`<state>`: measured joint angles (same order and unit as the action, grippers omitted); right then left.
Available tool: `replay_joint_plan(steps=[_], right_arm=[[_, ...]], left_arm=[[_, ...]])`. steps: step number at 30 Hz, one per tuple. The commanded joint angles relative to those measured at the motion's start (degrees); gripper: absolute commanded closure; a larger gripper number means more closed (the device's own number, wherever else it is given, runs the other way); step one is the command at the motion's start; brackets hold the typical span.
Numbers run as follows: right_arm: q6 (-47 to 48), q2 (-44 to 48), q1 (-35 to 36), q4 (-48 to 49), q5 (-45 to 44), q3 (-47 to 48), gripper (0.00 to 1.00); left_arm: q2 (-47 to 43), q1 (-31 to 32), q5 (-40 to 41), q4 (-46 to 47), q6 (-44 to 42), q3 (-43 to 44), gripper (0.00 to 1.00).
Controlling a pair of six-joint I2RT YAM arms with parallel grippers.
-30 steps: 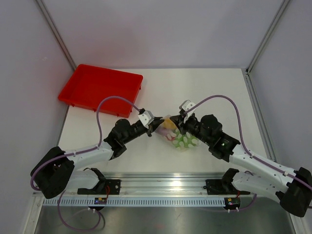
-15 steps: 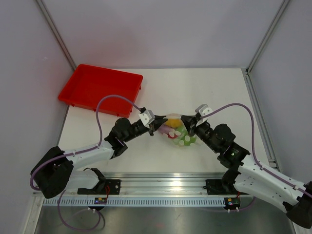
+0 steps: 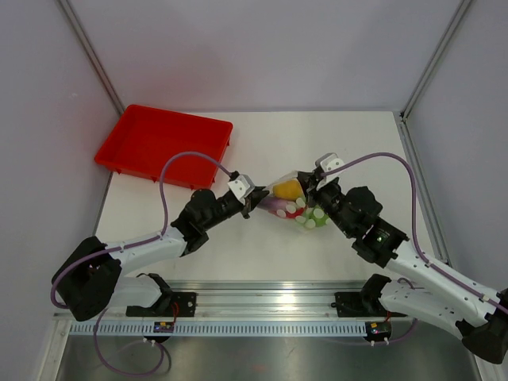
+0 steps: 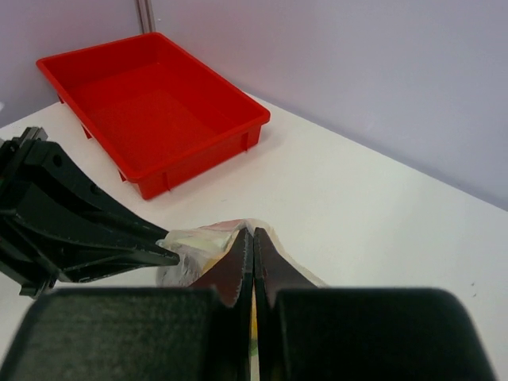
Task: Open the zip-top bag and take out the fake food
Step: Adjust the zipper food storage bag at the center of the board.
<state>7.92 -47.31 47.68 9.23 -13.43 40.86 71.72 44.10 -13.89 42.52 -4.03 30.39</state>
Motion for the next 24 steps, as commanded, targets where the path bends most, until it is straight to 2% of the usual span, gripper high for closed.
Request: replay_joint_plan(steps=[1, 7, 16, 20, 24], right_arm=[[3.5, -1.98, -0.92, 0.72, -5.38, 7.99, 1.0], [5.52, -6.21, -0.92, -2.56, -9.33, 13.36, 1.0], [5.7, -6.74, -0.92, 1.74, -19.34, 13.1, 1.0], [5.52, -6.48, -1.01, 2.45, -23.56, 13.02, 1.0], [5.52, -6.04, -1.27, 4.12, -24.19, 11.96, 1.0]], left_arm=[[0.78, -0.94, 4.48, -4.55, -1.15, 1.25, 1.0], [2.54, -0.94, 5.89, -8.77, -0.71, 3.01, 1.0], [4.21, -1.12, 8.96, -10.88, 0.69, 3.97, 1.0], [6.23, -2.35, 7.39, -14.31, 2.71, 5.55, 1.0], [7.55, -4.63, 6.33, -14.66, 5.68, 5.73, 1.0]])
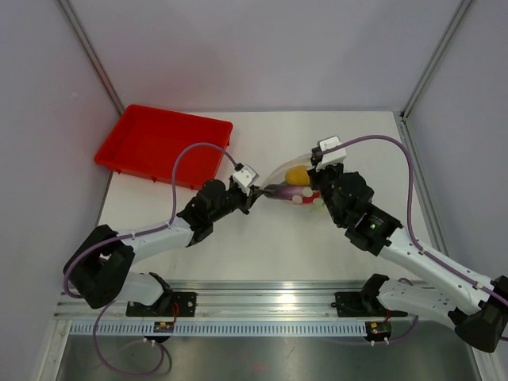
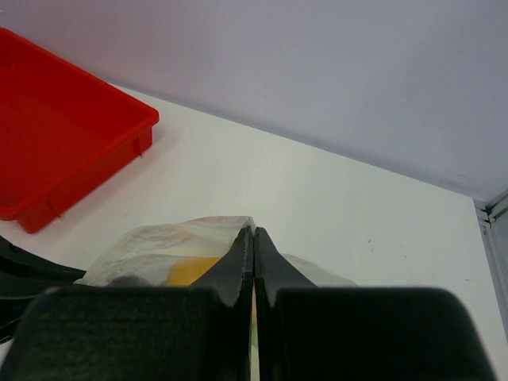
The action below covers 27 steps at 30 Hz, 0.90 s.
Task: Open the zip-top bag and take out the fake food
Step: Adjust the zipper food storage bag at the center of the board.
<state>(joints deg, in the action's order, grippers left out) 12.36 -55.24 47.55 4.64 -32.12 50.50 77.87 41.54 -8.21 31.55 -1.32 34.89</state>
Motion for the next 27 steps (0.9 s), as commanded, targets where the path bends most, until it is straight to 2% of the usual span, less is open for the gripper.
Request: replay_joint_plan(steps=[1, 7, 9, 10, 11, 13, 15, 20, 21, 22, 23, 27], right_arm=[[1.09, 2.07, -1.14, 8.89, -5.41, 2.23, 1.0], [1.0, 2.25, -1.32, 9.86, -4.62, 0.3, 1.0], [0.65, 2.25, -1.32, 9.68, -4.36, -0.23, 1.0], [0.56, 2.16, -1.32, 9.77, -4.18, -0.49, 1.0], [0.47, 2.24, -1.32, 9.77, -4.18, -0.58, 1.0], [0.47, 2.07, -1.32, 10.12, -4.35, -0.93, 1.0], [0.56, 1.63, -1.32, 10.47, -4.36, -1.19, 1.0], [0.12, 1.45, -1.23, 10.65, -3.57, -2.6, 1.0], [0.03, 1.54, -1.32, 10.65, -2.61, -2.95, 1.0], [0.03, 1.54, -1.32, 10.65, -1.82, -3.73, 1.0], [-0.14, 1.8, -1.32, 10.74, -1.2, -4.09, 1.0], [-0.85, 1.11, -1.23, 10.74, 1.87, -5.15, 1.0]], left_arm=[[2.54, -2.51, -0.05, -4.65, 3.43, 1.49, 1.0], [7.12, -5.41, -4.53, -8.52, 6.59, 5.45, 1.0], [6.95, -6.29, -6.2, -8.7, 7.82, 6.15, 0.9], [6.51, -6.29, -6.38, -8.96, 8.09, 6.24, 0.79], [5.29, -6.29, -5.77, -8.53, 9.13, 5.89, 0.56], [3.36, -6.29, -4.2, -5.73, 9.76, 3.44, 0.36], [0.29, -6.29, -1.83, -5.01, 10.37, 2.29, 0.27], [-6.22, -6.38, 1.96, -3.17, 15.45, -1.4, 0.22], [-8.93, -6.38, 2.05, -1.77, 16.43, -2.1, 0.17], [-10.26, -6.38, 1.97, -0.89, 17.74, -3.5, 0.06], [-11.41, -6.38, 1.88, 0.08, 18.19, -4.21, 0.01], [-16.07, -6.47, 5.11, 2.81, 21.44, -6.77, 0.01]])
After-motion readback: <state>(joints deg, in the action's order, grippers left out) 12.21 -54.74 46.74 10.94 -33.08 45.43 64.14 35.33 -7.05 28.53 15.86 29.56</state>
